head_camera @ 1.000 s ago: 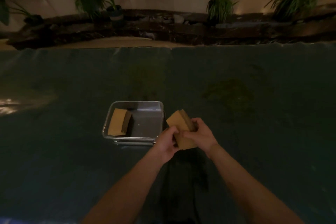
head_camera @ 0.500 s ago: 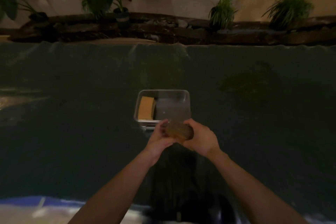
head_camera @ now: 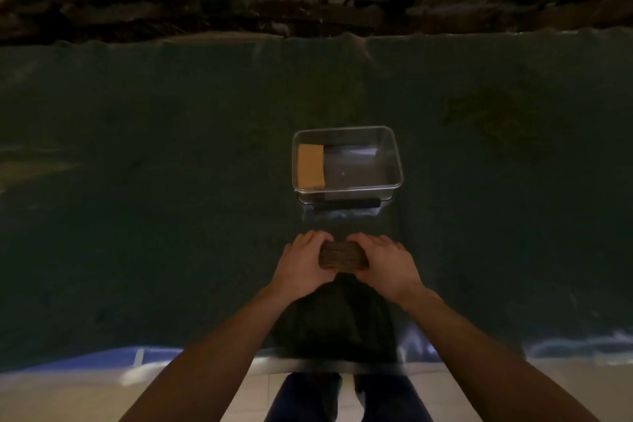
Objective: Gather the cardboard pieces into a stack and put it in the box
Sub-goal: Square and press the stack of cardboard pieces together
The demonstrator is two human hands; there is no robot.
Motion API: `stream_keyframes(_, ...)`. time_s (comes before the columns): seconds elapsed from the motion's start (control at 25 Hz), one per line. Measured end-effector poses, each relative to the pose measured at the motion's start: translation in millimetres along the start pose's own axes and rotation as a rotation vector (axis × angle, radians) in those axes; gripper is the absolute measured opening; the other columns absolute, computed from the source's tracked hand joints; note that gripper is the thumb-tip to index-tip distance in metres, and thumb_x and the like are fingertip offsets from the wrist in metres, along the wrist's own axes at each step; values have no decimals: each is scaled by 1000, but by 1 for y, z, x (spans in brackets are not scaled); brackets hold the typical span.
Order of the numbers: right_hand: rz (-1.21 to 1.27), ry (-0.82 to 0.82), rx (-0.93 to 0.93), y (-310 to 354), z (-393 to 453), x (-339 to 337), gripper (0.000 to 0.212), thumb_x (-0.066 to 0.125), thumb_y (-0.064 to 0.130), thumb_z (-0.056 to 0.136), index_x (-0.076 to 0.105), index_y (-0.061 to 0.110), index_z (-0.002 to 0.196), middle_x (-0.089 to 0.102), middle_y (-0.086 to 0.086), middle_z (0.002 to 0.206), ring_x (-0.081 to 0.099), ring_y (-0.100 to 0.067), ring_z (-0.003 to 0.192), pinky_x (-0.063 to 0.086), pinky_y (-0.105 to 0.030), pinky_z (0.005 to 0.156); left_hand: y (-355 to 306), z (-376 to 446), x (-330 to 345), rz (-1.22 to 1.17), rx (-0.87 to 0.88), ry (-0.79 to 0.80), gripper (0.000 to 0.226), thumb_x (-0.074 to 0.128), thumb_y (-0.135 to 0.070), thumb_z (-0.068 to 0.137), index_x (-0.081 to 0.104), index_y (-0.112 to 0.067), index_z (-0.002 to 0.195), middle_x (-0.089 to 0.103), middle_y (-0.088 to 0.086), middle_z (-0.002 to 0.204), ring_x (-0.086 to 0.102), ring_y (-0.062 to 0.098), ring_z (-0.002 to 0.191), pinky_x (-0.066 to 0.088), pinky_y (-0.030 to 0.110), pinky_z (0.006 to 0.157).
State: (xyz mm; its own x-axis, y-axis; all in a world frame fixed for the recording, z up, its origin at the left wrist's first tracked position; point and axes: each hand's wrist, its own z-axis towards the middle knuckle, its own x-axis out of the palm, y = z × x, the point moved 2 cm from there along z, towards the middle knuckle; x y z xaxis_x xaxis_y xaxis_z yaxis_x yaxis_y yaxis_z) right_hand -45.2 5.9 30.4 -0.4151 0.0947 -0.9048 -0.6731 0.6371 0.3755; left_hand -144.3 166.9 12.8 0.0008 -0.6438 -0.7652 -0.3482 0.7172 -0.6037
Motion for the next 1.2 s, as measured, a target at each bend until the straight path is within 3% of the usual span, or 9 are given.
stream_keyframes(0.32, -16, 33, 17, -15, 18, 32, 56, 71, 29, 74, 53, 31, 127, 65, 3, 121, 57, -25, 109, 45, -42, 88, 20, 18, 32, 61, -32, -22, 52, 76, -35, 72, 54, -28, 119, 59, -5, 121, 49, 17, 112, 39, 36, 91)
stream_keyframes(0.48, 13, 40, 31, -25, 20, 47, 60, 69, 33, 76, 49, 32, 132, 61, 3, 125, 54, -23, 110, 49, -43, 87, 29, 23, 44, 63, -35, -25, 57, 76, -33, 70, 53, -25, 122, 58, -3, 120, 50, 20, 108, 44, 37, 88)
stream_keyframes(0.76, -105, -18, 35, -21, 17, 62, 55, 66, 45, 80, 46, 28, 128, 55, -2, 120, 51, -24, 102, 56, -38, 64, 35, 20, 63, -69, -83, -15, 58, 75, -28, 73, 42, -31, 120, 43, -7, 123, 51, 14, 109, 44, 27, 72)
stream_keyframes(0.88, -115, -35, 46, -18, 14, 66, 54, 70, 44, 78, 49, 26, 125, 57, -4, 118, 52, -26, 100, 54, -34, 53, 35, 17, 65, -54, -73, -38, 58, 75, -30, 72, 43, -31, 121, 43, -6, 122, 50, 15, 110, 46, 27, 75)
stream_keyframes(0.96, -116, -40, 48, -19, 12, 66, 55, 72, 43, 77, 51, 25, 125, 57, -5, 117, 53, -28, 100, 53, -34, 49, 33, 16, 60, -32, -36, -46, 65, 73, -39, 70, 44, -29, 128, 46, -5, 127, 45, 16, 115, 46, 31, 86)
stream_keyframes(1.08, -122, -35, 41, -19, 14, 66, 57, 70, 45, 77, 51, 25, 127, 56, -4, 119, 51, -28, 102, 54, -36, 50, 42, 4, 46, -307, -48, -93, 85, 71, -51, 73, 34, -30, 147, 40, -7, 146, 34, 11, 130, 35, 26, 106)
stream_keyframes(1.2, -112, -45, 52, -19, 15, 65, 56, 69, 43, 78, 51, 26, 127, 56, -4, 118, 51, -28, 104, 51, -35, 50, 61, -13, 34, -822, -219, -392, 73, 55, -39, 90, 23, -26, 154, 30, -3, 159, 31, 7, 143, 29, 25, 114)
